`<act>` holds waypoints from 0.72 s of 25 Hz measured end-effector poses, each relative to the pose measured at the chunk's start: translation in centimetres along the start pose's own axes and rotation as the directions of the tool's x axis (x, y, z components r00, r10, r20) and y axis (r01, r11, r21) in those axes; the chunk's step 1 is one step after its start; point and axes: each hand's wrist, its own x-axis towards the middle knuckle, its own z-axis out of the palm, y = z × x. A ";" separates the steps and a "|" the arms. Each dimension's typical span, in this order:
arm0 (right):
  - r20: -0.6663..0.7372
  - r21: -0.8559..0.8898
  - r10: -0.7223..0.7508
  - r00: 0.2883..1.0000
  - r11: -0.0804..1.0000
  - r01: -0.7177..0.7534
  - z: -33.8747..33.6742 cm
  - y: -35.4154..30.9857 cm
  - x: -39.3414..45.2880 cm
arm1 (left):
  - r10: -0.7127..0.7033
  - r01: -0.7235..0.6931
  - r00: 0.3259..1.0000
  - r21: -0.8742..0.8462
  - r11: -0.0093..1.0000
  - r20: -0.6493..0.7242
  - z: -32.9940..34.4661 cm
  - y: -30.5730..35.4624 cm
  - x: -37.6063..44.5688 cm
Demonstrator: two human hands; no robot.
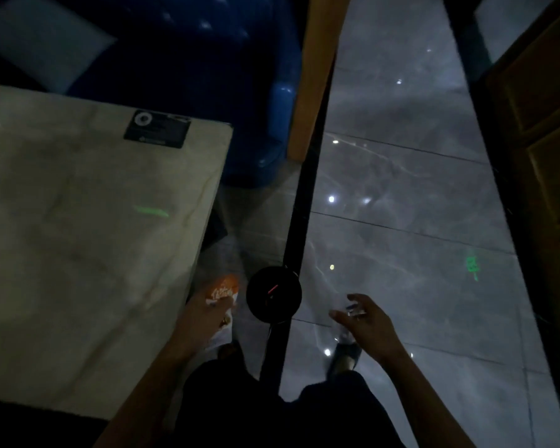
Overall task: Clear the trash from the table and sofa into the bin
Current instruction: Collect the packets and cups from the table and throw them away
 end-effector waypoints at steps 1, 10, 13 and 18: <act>0.053 -0.051 -0.008 0.999 0.999 0.010 -0.7 0.3 1.3 | -0.007 0.007 1.000 -0.001 1.000 -0.006 1.5 0.0 -0.1; 0.115 -0.128 0.000 0.993 0.992 0.014 -2.0 1.3 11.9 | -0.206 0.212 0.974 0.063 0.975 -0.099 9.2 -3.1 2.7; 0.158 -0.151 0.019 0.987 0.988 0.005 1.9 3.8 17.9 | -0.276 0.280 0.950 0.007 0.960 -0.146 11.1 -5.6 8.7; 0.154 -0.094 0.031 0.988 0.995 -0.016 9.3 10.0 26.3 | -0.301 0.300 0.941 -0.036 0.953 -0.156 14.2 -11.8 19.3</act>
